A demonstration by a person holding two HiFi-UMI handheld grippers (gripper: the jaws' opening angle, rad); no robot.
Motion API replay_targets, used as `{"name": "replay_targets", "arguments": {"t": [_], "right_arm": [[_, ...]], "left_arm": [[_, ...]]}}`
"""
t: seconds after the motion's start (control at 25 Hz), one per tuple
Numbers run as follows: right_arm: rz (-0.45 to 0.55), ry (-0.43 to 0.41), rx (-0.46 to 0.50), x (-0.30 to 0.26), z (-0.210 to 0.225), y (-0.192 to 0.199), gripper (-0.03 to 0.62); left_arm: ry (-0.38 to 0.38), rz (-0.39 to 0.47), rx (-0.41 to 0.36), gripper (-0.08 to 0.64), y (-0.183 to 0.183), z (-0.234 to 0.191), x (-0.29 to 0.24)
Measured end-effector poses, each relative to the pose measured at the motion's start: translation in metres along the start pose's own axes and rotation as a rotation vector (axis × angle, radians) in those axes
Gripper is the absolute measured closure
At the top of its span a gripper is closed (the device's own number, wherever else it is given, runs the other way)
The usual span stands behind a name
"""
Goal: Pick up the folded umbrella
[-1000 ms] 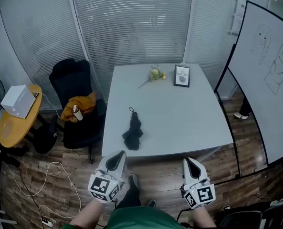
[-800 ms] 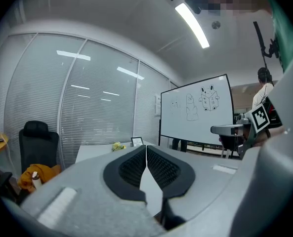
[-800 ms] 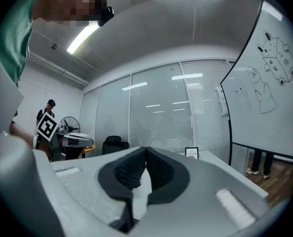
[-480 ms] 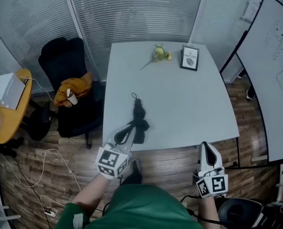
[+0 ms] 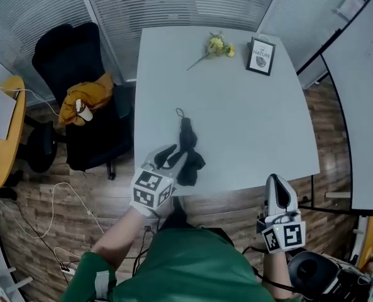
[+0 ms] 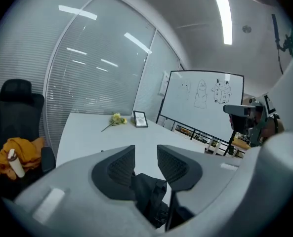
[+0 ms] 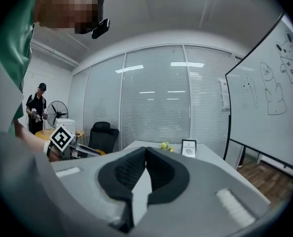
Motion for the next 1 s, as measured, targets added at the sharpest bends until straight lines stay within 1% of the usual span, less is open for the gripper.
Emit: {"name": "replay_targets", "arguments": {"t": [0.16, 0.28, 0.36, 0.44, 0.52, 0.6, 0.68, 0.84, 0.92, 1.0], "right_arm": [[-0.031, 0.016, -0.001, -0.011, 0.004, 0.004, 0.589], [-0.037, 0.036, -0.018, -0.014, 0.013, 0.006, 0.589], [-0.036, 0.043, -0.033, -0.015, 0.02, 0.01, 0.589], [-0.034, 0.038, -0.043, -0.015, 0.029, 0.014, 0.589], [-0.026, 0.026, -0.048, -0.016, 0.039, 0.017, 0.589], [-0.012, 0.011, -0.047, -0.017, 0.051, 0.015, 0.589], [0.005, -0.005, -0.037, -0.018, 0.062, 0.01, 0.589], [0.025, -0.03, -0.012, -0.014, 0.087, 0.005, 0.589], [0.037, -0.026, -0.016, -0.006, 0.101, 0.005, 0.589], [0.054, -0.008, -0.038, 0.005, 0.116, 0.007, 0.589]], "left_arm": [[0.022, -0.11, 0.056, 0.365, 0.019, -0.016, -0.034], [0.021, -0.234, 0.138, 0.319, 0.034, -0.028, -0.06], [0.006, -0.332, 0.208, 0.305, 0.048, -0.036, -0.077], [-0.013, -0.409, 0.3, 0.302, 0.062, -0.042, -0.092], [-0.031, -0.459, 0.393, 0.296, 0.071, -0.046, -0.103], [-0.042, -0.507, 0.463, 0.279, 0.077, -0.045, -0.114], [-0.063, -0.567, 0.485, 0.261, 0.084, -0.045, -0.126], [-0.14, -0.705, 0.46, 0.236, 0.102, -0.042, -0.149], [-0.171, -0.768, 0.454, 0.219, 0.112, -0.037, -0.159], [-0.208, -0.813, 0.45, 0.219, 0.124, -0.033, -0.166]]}}
Point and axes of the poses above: the fingertips, and each gripper's own axes: x backward along the fingers, z to its right, y out of its underside, the point moved 7 cm from there along x, backward along the fingers, and after that the axes turned 9 degrees about -y, right-handed, at the moved point
